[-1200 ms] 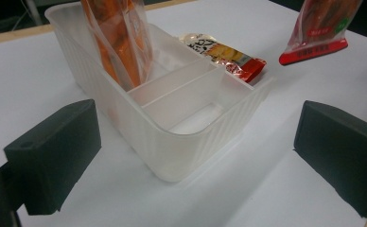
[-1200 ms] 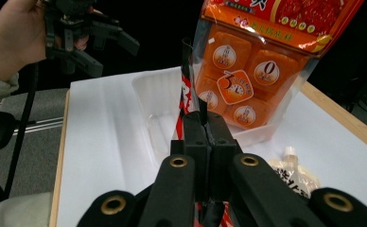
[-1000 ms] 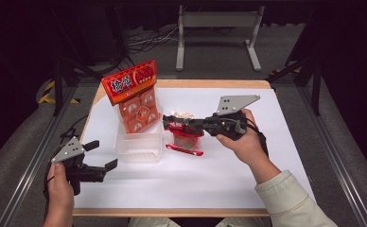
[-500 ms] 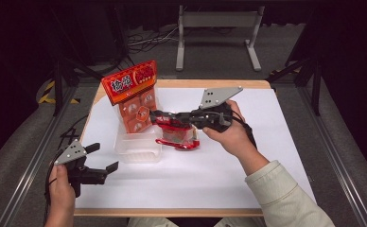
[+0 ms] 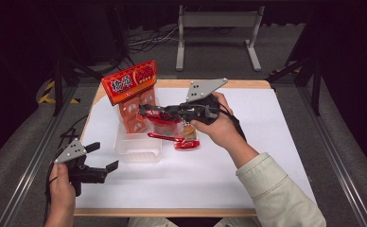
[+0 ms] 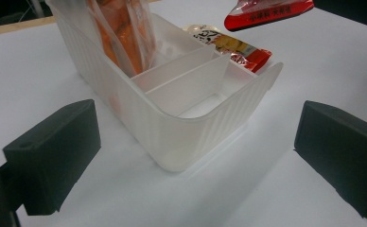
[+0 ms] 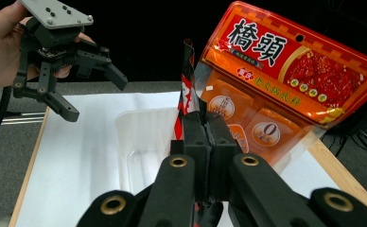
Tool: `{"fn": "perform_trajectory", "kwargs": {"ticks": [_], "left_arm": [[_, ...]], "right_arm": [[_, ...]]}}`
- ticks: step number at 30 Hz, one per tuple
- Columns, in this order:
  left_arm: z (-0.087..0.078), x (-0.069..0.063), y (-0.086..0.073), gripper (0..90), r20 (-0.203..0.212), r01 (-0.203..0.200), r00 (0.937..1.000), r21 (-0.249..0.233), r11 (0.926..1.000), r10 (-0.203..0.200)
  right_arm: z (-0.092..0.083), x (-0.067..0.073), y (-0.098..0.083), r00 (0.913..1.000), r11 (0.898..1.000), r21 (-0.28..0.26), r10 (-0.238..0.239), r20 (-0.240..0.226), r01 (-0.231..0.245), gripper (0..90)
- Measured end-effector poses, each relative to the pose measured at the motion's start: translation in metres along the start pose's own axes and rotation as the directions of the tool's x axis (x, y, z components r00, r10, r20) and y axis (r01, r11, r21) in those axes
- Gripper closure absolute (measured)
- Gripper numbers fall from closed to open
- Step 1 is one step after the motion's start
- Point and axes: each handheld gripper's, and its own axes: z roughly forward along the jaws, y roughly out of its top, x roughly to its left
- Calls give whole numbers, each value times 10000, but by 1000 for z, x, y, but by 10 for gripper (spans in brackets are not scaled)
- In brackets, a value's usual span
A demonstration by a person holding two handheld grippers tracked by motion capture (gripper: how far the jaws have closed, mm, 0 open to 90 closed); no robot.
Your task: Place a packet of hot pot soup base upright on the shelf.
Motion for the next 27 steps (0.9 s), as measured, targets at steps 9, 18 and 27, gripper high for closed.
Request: {"fn": "perform_trajectory", "kwargs": {"ticks": [9,18,27], "left_arm": [[1,1,-1,19,69,51,10000,7,10000,-51],[0,1,-1,19,92,84,9999,-26,10000,-84],[1,2,-2,19,112,37,9999,-5,10000,-37]], "right_arm": [[16,-5,5,9997,9997,-150,-195,-113,193,899],[32,-6,9,9986,9986,-233,-485,-233,480,899],[45,-7,9,9967,9962,-479,-748,-314,732,898]]}}
